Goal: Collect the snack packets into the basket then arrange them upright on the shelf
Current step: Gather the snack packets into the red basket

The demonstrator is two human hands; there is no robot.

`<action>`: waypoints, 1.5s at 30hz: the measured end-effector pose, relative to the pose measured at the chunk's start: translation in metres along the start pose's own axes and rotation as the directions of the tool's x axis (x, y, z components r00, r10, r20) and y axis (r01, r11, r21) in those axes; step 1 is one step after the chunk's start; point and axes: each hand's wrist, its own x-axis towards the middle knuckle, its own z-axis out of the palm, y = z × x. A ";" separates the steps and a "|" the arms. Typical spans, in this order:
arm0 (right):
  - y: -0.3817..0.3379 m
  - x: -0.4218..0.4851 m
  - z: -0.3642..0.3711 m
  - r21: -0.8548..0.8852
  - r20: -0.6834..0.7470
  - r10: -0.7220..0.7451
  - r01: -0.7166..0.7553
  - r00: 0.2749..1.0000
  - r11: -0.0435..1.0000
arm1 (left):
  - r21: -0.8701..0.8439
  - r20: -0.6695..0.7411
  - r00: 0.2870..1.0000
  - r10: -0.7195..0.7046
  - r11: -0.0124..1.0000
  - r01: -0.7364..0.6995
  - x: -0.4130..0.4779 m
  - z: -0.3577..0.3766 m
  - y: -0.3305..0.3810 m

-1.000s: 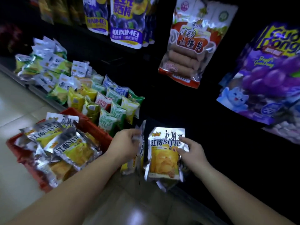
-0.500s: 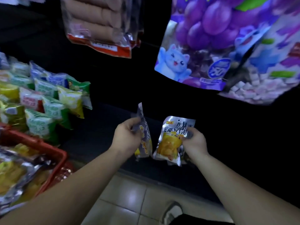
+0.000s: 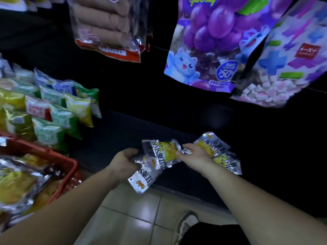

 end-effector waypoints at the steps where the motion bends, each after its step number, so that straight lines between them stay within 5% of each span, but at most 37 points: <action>1: -0.010 -0.007 0.009 0.007 0.058 -0.044 0.044 0.997 0.999 | -0.007 0.002 1.000 0.007 1.000 -0.007 -0.005 -0.006 -0.002; 16: -0.190 -0.097 0.187 -0.011 0.350 -0.429 0.461 0.833 0.887 | 0.115 -0.162 0.982 0.096 0.990 -0.077 -0.118 -0.182 -0.104; 21: -0.249 -0.102 0.283 -0.068 0.490 -0.471 0.571 0.733 0.818 | 0.125 -0.330 0.944 0.009 0.992 0.034 -0.150 -0.241 -0.145; 27: -0.271 -0.077 0.375 0.022 0.607 -0.503 0.620 0.615 0.784 | 0.295 -0.348 0.933 -0.096 0.933 0.206 -0.122 -0.310 -0.178; 30: -0.281 -0.049 0.406 -0.052 0.627 -0.530 0.709 0.571 0.703 | 0.231 -0.545 0.829 -0.128 0.927 0.295 -0.096 -0.343 -0.209; 33: -0.281 -0.024 0.434 -0.089 0.620 -0.562 0.760 0.548 0.643 | 0.026 -0.638 0.738 -0.219 0.952 0.305 -0.073 -0.350 -0.250; 39: -0.256 -0.009 0.463 -0.013 0.660 -0.564 0.759 0.496 0.652 | -0.229 -0.605 0.763 -0.227 0.968 0.107 -0.033 -0.328 -0.285; 45: -0.265 0.007 0.473 -0.029 0.735 -0.516 0.782 0.439 0.623 | -0.020 -0.670 0.737 -0.087 0.995 0.100 -0.022 -0.294 -0.281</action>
